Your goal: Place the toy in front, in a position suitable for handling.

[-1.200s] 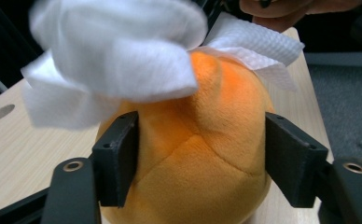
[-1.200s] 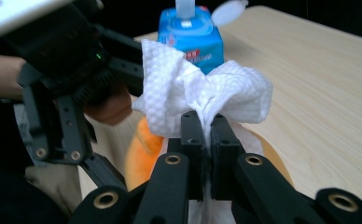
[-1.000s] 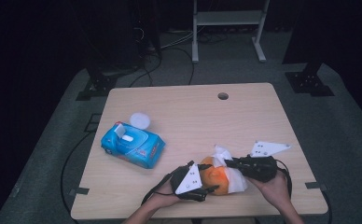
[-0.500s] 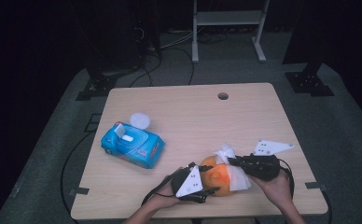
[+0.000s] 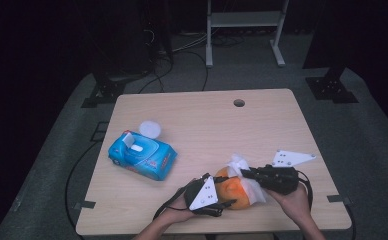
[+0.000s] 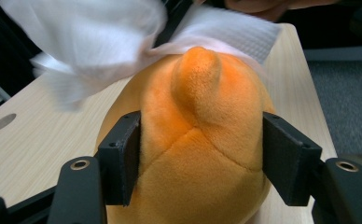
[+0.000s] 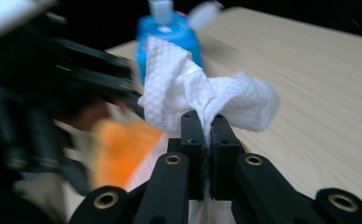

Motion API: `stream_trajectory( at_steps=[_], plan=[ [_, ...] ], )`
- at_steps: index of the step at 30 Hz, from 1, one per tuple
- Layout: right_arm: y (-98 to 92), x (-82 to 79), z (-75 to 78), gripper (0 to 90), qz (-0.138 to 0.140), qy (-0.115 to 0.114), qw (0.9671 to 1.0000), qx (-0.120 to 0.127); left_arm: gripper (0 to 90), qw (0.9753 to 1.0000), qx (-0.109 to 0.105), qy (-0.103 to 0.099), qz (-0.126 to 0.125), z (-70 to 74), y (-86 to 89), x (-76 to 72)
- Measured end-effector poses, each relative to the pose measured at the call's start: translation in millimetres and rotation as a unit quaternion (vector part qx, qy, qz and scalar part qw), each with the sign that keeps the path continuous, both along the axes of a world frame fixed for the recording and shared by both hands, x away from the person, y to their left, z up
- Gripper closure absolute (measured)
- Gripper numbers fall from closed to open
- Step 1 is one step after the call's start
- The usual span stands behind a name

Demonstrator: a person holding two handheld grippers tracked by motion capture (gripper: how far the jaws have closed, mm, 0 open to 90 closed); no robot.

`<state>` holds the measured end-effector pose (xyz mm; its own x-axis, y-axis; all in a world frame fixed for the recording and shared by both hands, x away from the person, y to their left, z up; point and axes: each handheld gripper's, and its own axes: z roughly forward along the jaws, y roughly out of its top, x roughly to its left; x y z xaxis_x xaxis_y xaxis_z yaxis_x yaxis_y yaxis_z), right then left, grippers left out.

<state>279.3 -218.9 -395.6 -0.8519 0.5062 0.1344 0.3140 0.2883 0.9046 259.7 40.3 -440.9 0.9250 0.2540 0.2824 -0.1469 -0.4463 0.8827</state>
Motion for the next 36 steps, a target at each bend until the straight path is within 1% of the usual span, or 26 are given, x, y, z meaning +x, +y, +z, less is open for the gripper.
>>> stream_trajectory(
  at_steps=[2,4,5,7,9,10,12,14,16,17,18,19,21,22,24,25,26,27,28,29,30,31,32,34,35,36],
  plan=[
    [11.8,-5.7,4.1,85.8,0.023,-0.014,0.9996,-0.008,34.8,0.9999,-0.007,0.007,0.004,-0.3,0.3,1.0],
    [17.2,-6.4,1.1,85.8,0.027,-0.017,0.9991,-0.028,35.1,0.9999,-0.004,0.009,0.004,-0.2,2.9,2.6],
    [14.1,-3.7,-2.3,85.8,0.022,-0.004,0.9994,-0.028,35.3,0.9999,-0.007,0.013,0.007,-0.3,3.5,3.1],
    [5.6,1.5,-5.6,85.9,0.003,0.004,0.9997,-0.022,35.3,0.9995,-0.013,0.024,0.014,0.0,6.4,5.6],
    [-4.9,2.1,-4.7,85.8,-0.01,0.011,0.9999,0.008,35.2,0.9989,-0.022,0.032,0.028,0.2,11.3,9.8],
    [-8.5,1.5,-3.8,85.8,-0.011,0.01,0.9998,0.014,35.0,0.9981,-0.027,0.043,0.035,0.4,15.1,13.4],
    [-11.4,1.8,-5.5,85.9,-0.015,0.014,0.9998,0.006,35.1,0.996,-0.038,0.067,0.046,0.0,22.1,20.9],
    [-17.1,8.0,-12.3,85.9,-0.029,0.024,0.9993,-0.005,35.1,0.9952,-0.041,0.075,0.048,-0.4,25.8,24.7],
    [-25.8,15.2,-17.7,85.9,-0.063,0.033,0.9968,-0.035,35.2,0.9945,-0.043,0.082,0.05,-1.0,28.1,25.7],
    [-30.9,18.1,-20.6,85.8,-0.072,0.043,0.9962,-0.025,35.2,0.9942,-0.045,0.084,0.049,-1.7,28.6,25.5],
    [-34.4,18.5,-21.3,85.8,-0.074,0.052,0.9959,0.0,35.2,0.9942,-0.046,0.084,0.05,-2.0,28.7,25.5],
    [-34.6,17.1,-19.2,85.7,-0.069,0.047,0.9964,0.016,35.2,0.9941,-0.046,0.084,0.05,-2.1,28.2,25.3],
    [-28.0,13.0,-11.9,85.7,-0.051,0.03,0.998,0.022,35.2,0.9945,-0.044,0.08,0.052,-1.7,26.5,25.1],
    [-22.3,11.0,-9.2,85.6,-0.042,0.025,0.9986,0.02,35.2,0.9943,-0.043,0.08,0.055,-1.2,25.9,25.0],
    [-14.2,9.8,-10.4,85.7,-0.034,0.017,0.9993,-0.003,35.6,0.994,-0.041,0.081,0.062,-0.1,26.7,25.4],
    [-14.9,11.0,-12.7,85.7,-0.032,0.021,0.9993,0.001,35.9,0.9934,-0.042,0.084,0.065,0.1,27.9,25.9],
    [-18.6,13.6,-15.5,85.7,-0.037,0.031,0.9988,0.003,36.1,0.9926,-0.046,0.088,0.07,0.0,29.0,26.7],
    [-22.0,15.0,-16.9,85.7,-0.051,0.034,0.9981,-0.011,36.7,0.991,-0.05,0.096,0.078,0.4,30.7,28.4],
    [-25.9,15.8,-18.0,85.7,-0.059,0.039,0.9975,-0.01,36.9,0.9889,-0.057,0.108,0.084,0.3,32.5,30.8],
    [-29.4,15.6,-17.8,85.7,-0.059,0.042,0.9973,0.012,37.0,0.9872,-0.061,0.118,0.089,0.0,34.1,33.1],
    [-29.9,13.7,-14.6,85.7,-0.057,0.037,0.9974,0.023,37.0,0.9858,-0.066,0.124,0.091,-0.4,35.1,34.8],
    [-27.6,10.8,-9.9,85.6,-0.049,0.025,0.9981,0.027,37.1,0.9849,-0.069,0.129,0.093,-0.7,35.4,35.7],
    [-24.2,8.3,-6.2,85.6,-0.038,0.013,0.9987,0.033,37.1,0.9844,-0.071,0.131,0.094,-0.7,35.1,35.8],
    [-17.2,6.3,-3.5,85.7,-0.03,0.007,0.9993,0.021,37.1,0.9842,-0.068,0.131,0.098,-0.1,34.9,35.8],
    [-14.7,7.7,-6.6,85.7,-0.027,0.009,0.9995,0.011,37.1,0.984,-0.067,0.13,0.101,0.0,35.1,36.0],
    [-15.8,10.2,-10.9,85.8,-0.03,0.02,0.9993,0.01,37.1,0.9837,-0.067,0.13,0.104,0.0,35.6,36.4]
  ],
)
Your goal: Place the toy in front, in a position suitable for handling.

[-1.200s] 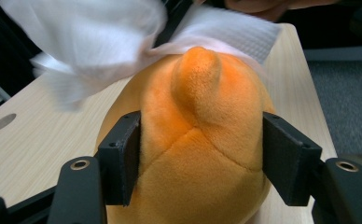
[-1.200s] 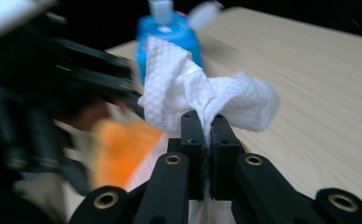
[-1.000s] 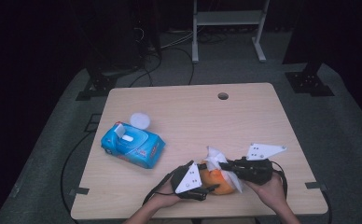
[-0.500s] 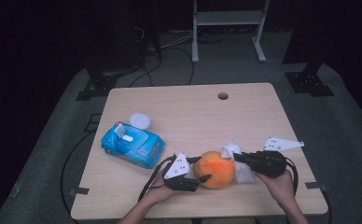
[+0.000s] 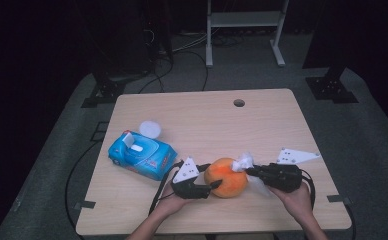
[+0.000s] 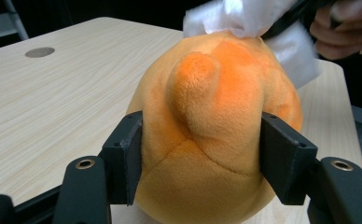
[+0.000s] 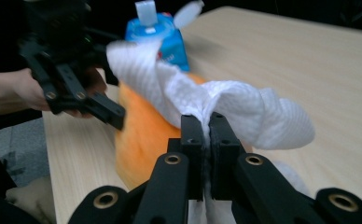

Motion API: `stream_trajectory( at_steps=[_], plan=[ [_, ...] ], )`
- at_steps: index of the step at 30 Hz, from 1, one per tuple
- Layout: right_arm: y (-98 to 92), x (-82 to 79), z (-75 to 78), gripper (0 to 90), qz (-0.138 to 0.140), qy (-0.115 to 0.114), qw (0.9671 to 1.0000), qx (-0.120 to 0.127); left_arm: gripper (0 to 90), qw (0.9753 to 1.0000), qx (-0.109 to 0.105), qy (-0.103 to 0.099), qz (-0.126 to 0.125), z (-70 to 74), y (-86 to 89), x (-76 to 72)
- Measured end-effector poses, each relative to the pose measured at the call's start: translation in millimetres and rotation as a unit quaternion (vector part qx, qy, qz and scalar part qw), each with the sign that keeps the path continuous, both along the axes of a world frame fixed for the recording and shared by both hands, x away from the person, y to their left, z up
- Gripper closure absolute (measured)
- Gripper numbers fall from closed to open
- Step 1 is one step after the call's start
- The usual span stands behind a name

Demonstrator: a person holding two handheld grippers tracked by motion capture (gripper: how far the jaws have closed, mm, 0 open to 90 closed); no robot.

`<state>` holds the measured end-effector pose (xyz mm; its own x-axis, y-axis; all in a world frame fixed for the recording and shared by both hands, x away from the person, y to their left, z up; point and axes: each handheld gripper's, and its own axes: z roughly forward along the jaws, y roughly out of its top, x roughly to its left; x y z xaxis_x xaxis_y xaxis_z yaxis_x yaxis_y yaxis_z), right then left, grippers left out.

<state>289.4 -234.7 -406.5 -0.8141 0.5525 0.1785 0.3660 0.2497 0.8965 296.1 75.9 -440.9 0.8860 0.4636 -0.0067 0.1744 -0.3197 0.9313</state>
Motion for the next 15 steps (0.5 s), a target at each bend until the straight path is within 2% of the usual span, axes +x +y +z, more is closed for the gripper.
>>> stream_trajectory(
  at_steps=[3,4,5,8,10,11,12,13,15],
  plan=[
    [-9.8,6.9,-9.1,85.7,-0.028,0.022,0.9991,-0.023,37.1,0.9999,-0.004,0.01,0.005,0.2,2.6,1.9],
    [-13.7,6.8,-9.5,85.7,-0.032,0.025,0.9991,-0.01,37.1,0.9999,-0.006,0.011,0.006,0.0,2.7,2.3],
    [-13.9,4.7,-6.5,85.7,-0.028,0.02,0.9994,0.003,37.0,0.9999,-0.007,0.011,0.006,-0.3,2.3,2.4],
    [-2.3,-3.5,7.3,85.7,-0.001,-0.008,0.9998,0.017,36.9,0.9999,-0.009,0.009,0.004,-0.6,-0.6,1.8],
    [7.9,-3.5,6.4,85.8,0.015,-0.008,0.9998,0.004,36.9,1.0,-0.003,0.005,0.002,0.1,-1.5,0.8],
    [10.8,-1.7,2.3,85.9,0.016,-0.002,0.9998,-0.01,37.0,1.0,-0.001,0.005,0.003,0.5,-0.8,1.0],
    [10.8,0.3,-1.6,86.0,0.016,0.005,0.9998,-0.012,37.7,1.0,-0.001,0.006,0.003,1.0,0.3,1.3],
    [7.8,3.6,-5.5,86.1,0.015,0.016,0.9998,-0.005,38.5,0.9999,-0.003,0.008,0.006,1.3,1.0,1.3],
    [0.0,6.3,-5.8,85.9,-0.007,0.018,0.9996,-0.02,38.9,0.9999,-0.006,0.009,0.012,2.1,2.2,1.9]
  ],
)
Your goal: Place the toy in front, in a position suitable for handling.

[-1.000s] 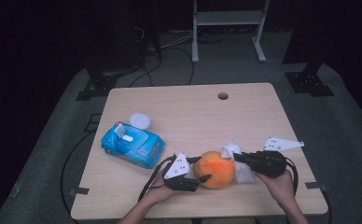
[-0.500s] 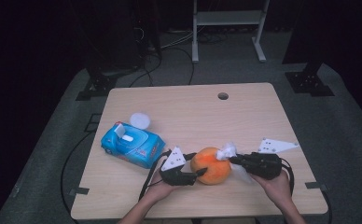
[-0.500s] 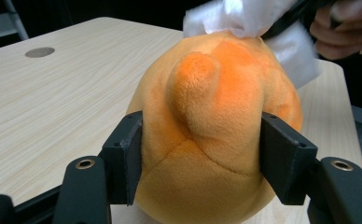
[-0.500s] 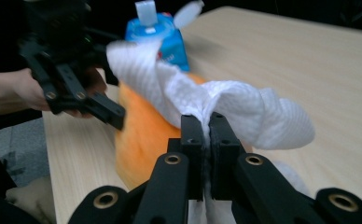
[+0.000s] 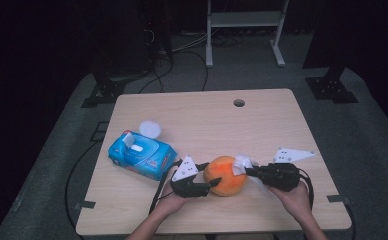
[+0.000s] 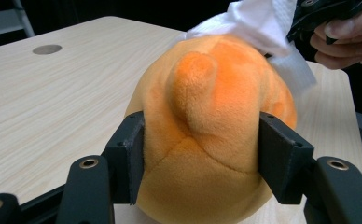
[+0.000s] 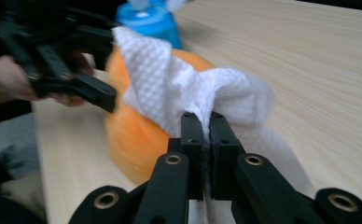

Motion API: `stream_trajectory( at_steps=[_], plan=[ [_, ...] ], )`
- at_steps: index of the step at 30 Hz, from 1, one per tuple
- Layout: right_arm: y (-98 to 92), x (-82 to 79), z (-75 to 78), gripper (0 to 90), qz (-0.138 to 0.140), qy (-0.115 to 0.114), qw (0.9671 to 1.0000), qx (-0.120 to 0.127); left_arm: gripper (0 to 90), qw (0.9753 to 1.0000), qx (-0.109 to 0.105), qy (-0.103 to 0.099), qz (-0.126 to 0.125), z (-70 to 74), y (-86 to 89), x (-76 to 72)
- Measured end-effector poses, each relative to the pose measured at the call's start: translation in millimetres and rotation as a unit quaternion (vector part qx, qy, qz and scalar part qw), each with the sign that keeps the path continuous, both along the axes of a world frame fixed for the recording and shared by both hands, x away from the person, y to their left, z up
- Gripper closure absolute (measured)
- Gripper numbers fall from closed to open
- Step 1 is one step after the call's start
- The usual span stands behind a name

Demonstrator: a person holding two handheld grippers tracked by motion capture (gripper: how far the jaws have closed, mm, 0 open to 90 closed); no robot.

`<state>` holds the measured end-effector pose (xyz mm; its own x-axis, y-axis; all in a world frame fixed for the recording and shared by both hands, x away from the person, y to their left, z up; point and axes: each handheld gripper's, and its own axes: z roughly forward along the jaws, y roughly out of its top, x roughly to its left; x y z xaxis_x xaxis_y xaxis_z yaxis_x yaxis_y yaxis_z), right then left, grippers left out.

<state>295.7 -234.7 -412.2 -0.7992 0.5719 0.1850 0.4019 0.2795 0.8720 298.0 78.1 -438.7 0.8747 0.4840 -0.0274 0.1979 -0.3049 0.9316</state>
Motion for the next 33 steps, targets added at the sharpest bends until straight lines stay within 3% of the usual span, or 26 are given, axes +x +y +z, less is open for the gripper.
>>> stream_trajectory(
  at_steps=[3,7,10,12,14,17,21,24,27,30,33],
  plan=[
    [-3.7,-5.3,5.7,85.9,-0.007,-0.01,0.9999,0.009,39.0,0.9999,0.011,-0.008,-0.007,0.5,-1.2,-2.5],
    [11.1,-11.1,15.2,85.8,0.018,-0.035,0.9992,0.007,39.1,0.9994,0.023,-0.027,-0.007,0.7,-7.8,-8.2],
    [12.0,-6.3,6.0,86.0,0.015,-0.023,0.9995,-0.014,39.2,0.9998,0.012,-0.014,-0.001,1.3,-4.5,-5.9],
    [6.5,-3.7,3.5,85.9,0.003,-0.013,0.9998,-0.014,39.5,1.0,0.004,-0.005,0.002,3.1,-3.4,-6.0],
    [4.9,-7.1,8.7,85.9,0.0,-0.02,0.9998,-0.008,40.0,1.0,-0.003,-0.001,-0.001,7.3,-3.2,-7.1],
    [15.1,-15.4,19.6,85.7,0.03,-0.04,0.9986,0.016,40.9,0.9999,-0.008,-0.002,-0.009,13.1,-6.2,-11.3],
    [27.3,-13.9,16.3,85.6,0.043,-0.039,0.9983,-0.003,39.9,0.9998,0.007,-0.014,-0.016,12.4,-11.1,-15.7],
    [19.8,-5.5,4.2,85.7,0.027,-0.017,0.9994,-0.014,28.6,0.9997,-0.002,-0.019,-0.017,9.2,-13.1,-14.0],
    [13.0,-4.4,5.3,85.7,0.01,-0.01,0.9997,-0.02,16.1,0.9998,0.005,-0.02,-0.009,3.5,-15.2,-10.7],
    [11.8,-8.2,12.4,85.8,0.006,-0.021,0.9997,-0.011,23.5,0.9997,0.005,-0.021,-0.011,-1.7,-16.8,-11.3],
    [22.5,-17.1,23.6,85.8,0.039,-0.046,0.9982,0.008,31.3,0.9991,0.017,-0.036,-0.014,1.4,-23.2,-16.3]
  ],
)
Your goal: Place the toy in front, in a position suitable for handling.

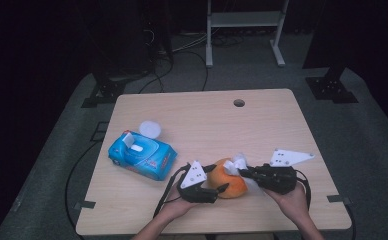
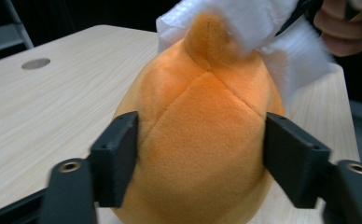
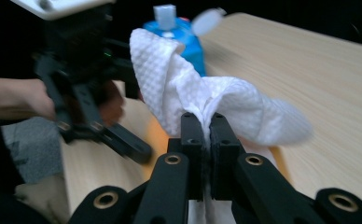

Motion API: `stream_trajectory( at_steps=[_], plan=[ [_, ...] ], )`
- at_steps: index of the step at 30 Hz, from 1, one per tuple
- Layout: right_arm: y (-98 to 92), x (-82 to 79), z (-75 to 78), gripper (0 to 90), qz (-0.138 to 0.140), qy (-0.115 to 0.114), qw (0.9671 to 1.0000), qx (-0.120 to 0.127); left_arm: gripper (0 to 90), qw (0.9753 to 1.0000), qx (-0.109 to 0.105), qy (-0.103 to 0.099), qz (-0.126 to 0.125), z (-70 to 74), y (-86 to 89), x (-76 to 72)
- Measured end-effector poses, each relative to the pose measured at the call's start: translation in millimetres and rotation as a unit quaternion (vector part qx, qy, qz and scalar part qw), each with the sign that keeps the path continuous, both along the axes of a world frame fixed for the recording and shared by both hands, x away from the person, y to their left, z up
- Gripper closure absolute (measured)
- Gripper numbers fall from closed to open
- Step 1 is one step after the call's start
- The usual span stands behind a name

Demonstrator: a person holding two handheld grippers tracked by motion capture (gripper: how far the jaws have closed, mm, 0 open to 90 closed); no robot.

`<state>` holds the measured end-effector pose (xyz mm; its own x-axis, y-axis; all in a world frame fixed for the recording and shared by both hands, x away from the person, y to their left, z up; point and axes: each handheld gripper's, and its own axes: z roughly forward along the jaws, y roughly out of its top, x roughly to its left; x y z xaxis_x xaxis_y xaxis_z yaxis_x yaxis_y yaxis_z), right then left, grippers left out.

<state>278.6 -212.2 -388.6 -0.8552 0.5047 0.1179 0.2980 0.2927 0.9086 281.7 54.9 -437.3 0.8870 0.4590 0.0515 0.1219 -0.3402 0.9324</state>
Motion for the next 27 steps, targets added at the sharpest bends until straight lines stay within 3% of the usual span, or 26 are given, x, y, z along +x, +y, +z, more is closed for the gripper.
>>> stream_trajectory(
  at_steps=[3,7,9,12,16,20,22,24,25,27],
  plan=[
    [5.9,1.2,-1.8,85.8,0.008,0.006,0.9999,-0.014,36.1,0.9999,0.011,-0.007,-0.005,-0.2,-1.9,-4.1],
    [-9.5,10.7,-12.6,85.8,-0.019,0.038,0.9991,-0.009,34.5,0.9998,-0.006,0.012,-0.014,0.2,2.7,-1.7],
    [-12.4,10.5,-13.7,85.8,-0.021,0.042,0.9989,-0.008,25.3,0.9995,-0.022,0.02,-0.008,0.2,2.2,0.9],
    [-8.8,7.9,-12.4,85.7,-0.011,0.035,0.9992,-0.014,11.6,0.9995,-0.019,0.024,0.001,-1.8,-0.9,3.6],
    [-10.9,10.8,-13.7,85.6,-0.017,0.035,0.9991,-0.014,17.2,0.9996,-0.006,0.022,-0.017,-1.5,-1.7,0.8],
    [-22.2,17.6,-17.7,85.2,-0.053,0.041,0.9976,-0.018,29.7,0.9972,-0.012,0.025,-0.07,2.6,0.0,-4.5],
    [-28.8,20.8,-20.5,85.1,-0.06,0.052,0.9968,-0.011,27.8,0.9982,-0.01,0.014,-0.057,3.4,-2.2,-4.5],
    [-29.0,20.1,-20.8,85.2,-0.057,0.053,0.9969,-0.009,15.2,0.9998,-0.003,0.011,-0.015,0.9,-5.6,-0.4],
    [-27.1,19.3,-20.3,85.2,-0.051,0.05,0.9974,-0.01,11.9,0.9999,0.002,0.014,-0.006,-1.5,-6.6,2.8],
    [-22.6,17.9,-18.9,85.2,-0.045,0.042,0.998,-0.016,10.0,0.9993,-0.002,0.034,-0.016,-6.4,-7.0,7.4]
  ],
)
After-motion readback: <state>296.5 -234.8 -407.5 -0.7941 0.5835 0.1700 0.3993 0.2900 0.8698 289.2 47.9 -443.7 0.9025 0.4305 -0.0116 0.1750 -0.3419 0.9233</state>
